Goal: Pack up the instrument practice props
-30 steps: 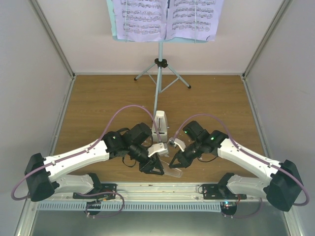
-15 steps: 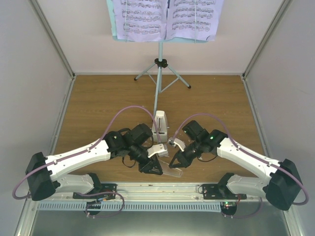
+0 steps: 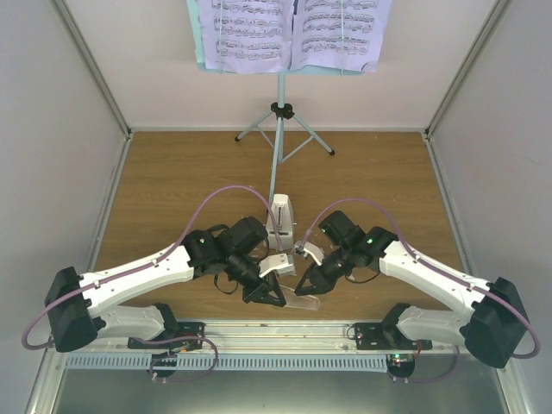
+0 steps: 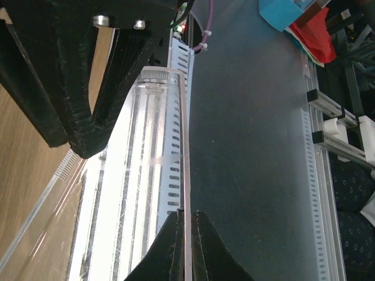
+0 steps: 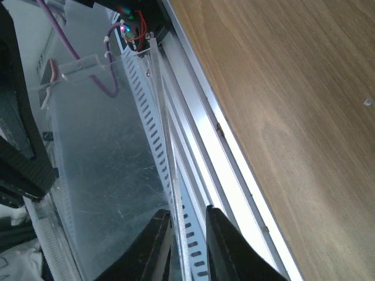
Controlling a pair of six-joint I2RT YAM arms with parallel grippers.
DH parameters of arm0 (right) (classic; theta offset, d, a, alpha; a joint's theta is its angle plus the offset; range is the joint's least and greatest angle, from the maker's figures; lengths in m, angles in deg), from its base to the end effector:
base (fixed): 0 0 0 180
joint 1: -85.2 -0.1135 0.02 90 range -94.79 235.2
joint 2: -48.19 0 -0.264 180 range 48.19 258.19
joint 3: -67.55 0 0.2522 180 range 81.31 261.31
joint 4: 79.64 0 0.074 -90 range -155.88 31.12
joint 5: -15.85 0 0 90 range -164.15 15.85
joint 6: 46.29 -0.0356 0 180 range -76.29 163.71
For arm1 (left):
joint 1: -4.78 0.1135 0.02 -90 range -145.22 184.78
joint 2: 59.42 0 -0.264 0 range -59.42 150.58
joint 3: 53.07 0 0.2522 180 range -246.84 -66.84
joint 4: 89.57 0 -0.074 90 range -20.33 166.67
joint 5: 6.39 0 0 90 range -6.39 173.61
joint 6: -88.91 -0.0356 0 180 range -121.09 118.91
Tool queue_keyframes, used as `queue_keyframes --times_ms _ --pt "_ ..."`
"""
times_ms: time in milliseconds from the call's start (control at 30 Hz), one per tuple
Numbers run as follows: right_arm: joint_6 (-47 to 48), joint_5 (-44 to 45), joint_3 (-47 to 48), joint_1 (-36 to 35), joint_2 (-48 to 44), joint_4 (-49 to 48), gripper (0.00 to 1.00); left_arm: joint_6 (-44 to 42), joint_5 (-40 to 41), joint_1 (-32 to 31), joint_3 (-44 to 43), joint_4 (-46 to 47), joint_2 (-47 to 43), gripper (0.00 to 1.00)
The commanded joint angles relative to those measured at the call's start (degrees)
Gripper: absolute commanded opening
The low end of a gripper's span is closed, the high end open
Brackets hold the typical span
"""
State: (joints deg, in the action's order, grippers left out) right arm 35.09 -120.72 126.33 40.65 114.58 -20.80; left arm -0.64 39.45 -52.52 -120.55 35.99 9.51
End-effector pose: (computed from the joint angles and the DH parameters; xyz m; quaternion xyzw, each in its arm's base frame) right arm 0.1269 0.1612 0.2317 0.3541 -0.8305 -0.4300 0.0056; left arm 0.1050 -0.2095 0.2711 0.5187 0.7266 -0.4459 0.0645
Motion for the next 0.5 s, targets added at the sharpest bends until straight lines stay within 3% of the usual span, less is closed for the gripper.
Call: queue_keyframes --times_ms 0,67,167,200,367,467 --pt "-0.25 1.09 1.41 -0.36 0.01 0.18 0.25 0.10 -2.85 -0.30 -0.86 0.17 0.27 0.00" --pt "-0.70 2.43 1.66 -0.35 -0.41 -0.11 0.39 0.68 -3.70 -0.29 -0.36 1.16 -0.02 0.00" --pt "-2.30 9.44 3.05 -0.19 -1.23 0.89 0.72 2.81 -4.28 -0.30 0.88 4.00 -0.94 0.00" --pt "-2.86 11.92 3.73 0.05 -1.72 1.37 0.78 4.21 -4.45 -0.31 1.63 5.88 -1.35 0.00" --pt "-7.06 21.10 8.23 6.82 -6.23 1.55 0.94 14.79 -8.51 -0.22 8.97 22.64 -4.06 0.00" --pt "-9.32 22.92 9.78 14.53 -9.87 -0.27 0.98 19.16 -5.25 -0.27 11.25 29.92 -5.28 0.00"
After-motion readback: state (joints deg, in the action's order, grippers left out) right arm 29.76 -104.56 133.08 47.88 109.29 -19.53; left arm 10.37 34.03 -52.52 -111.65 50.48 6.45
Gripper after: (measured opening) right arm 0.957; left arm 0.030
